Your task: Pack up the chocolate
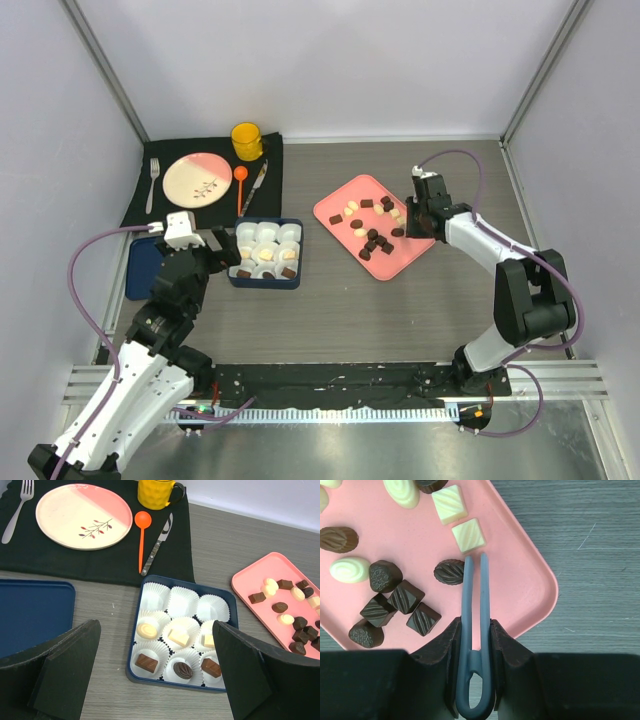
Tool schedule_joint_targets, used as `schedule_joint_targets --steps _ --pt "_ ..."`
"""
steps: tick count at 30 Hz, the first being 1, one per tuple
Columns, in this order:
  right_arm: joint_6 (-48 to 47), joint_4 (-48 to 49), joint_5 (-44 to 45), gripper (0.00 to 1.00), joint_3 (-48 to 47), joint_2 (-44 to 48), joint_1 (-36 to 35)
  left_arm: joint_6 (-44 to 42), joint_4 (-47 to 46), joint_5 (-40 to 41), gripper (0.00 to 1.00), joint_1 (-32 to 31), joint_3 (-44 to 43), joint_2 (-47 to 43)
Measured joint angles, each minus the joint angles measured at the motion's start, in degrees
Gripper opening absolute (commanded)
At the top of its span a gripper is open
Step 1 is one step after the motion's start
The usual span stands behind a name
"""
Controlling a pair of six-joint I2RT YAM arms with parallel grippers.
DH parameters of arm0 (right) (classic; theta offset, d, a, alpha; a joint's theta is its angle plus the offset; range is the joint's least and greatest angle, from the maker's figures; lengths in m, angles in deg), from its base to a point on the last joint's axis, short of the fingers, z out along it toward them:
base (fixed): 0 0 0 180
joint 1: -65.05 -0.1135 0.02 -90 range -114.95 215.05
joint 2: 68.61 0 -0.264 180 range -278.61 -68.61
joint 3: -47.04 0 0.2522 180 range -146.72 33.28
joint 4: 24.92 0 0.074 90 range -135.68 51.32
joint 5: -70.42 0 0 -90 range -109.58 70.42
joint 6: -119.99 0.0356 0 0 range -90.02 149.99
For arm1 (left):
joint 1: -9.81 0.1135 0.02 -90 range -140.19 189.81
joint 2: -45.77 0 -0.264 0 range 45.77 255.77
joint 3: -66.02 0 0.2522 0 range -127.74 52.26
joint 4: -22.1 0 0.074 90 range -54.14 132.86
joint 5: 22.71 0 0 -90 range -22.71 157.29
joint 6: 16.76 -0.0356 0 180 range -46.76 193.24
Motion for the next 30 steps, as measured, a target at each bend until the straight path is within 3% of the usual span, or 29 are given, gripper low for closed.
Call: schedule_joint_targets --steps 16,30 --pt "-0.3 -4.4 -7.3 0.27 0.9 4.0 0.0 0.0 0.0 -0.1 1.0 0.0 0.0 0.0" --pt "-6.3 -7.4 -10.8 0.32 -1.3 4.2 0.0 0.0 0.0 -0.6 1.0 0.0 0.0 0.0"
